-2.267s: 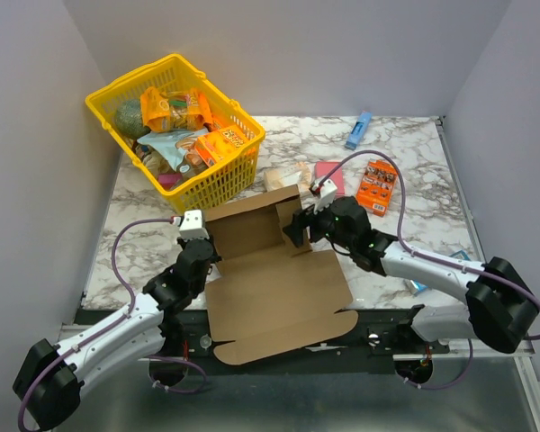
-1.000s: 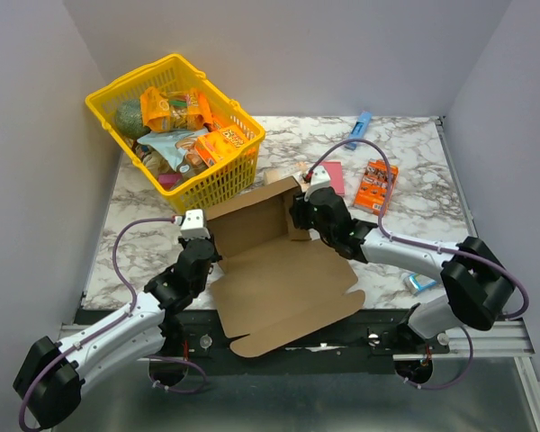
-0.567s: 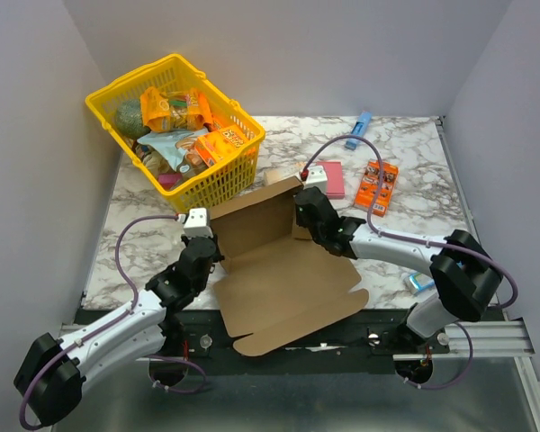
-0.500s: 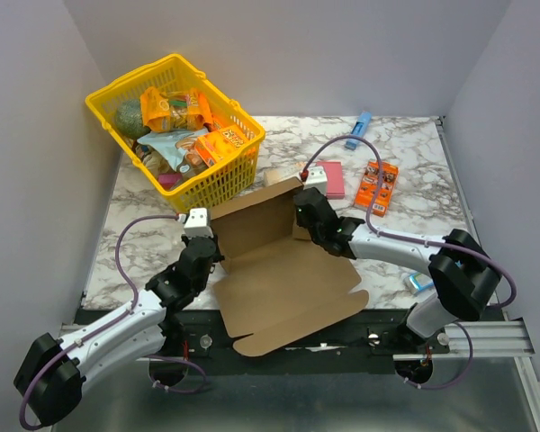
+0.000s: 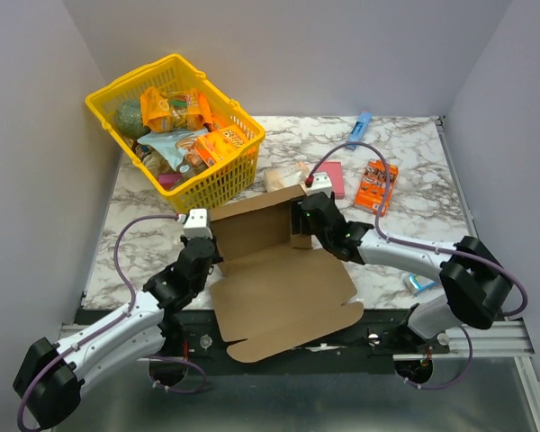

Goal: Fold the paper box

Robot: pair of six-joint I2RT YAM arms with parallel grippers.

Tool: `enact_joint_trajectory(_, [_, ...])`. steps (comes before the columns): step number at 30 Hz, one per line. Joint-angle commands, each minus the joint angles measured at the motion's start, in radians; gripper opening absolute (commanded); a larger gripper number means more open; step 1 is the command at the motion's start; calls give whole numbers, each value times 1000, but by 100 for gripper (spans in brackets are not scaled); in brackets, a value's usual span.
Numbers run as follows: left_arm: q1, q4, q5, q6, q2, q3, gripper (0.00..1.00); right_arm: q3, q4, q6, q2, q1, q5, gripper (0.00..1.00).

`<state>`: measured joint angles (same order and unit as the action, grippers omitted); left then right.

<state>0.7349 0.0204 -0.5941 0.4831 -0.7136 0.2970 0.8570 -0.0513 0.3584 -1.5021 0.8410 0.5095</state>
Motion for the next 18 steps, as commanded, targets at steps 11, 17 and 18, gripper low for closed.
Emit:
enact_joint_trajectory(11, [14,-27,80,34,52,19,0,-260,-87,51,163,-19,-305,80])
enact_joint_trajectory(17, [15,-22,79,38,66,14,0,-326,-73,79,215,-20,-318,84])
enact_joint_trajectory(18, [15,-22,77,40,69,13,0,-340,-68,77,233,-19,-319,84])
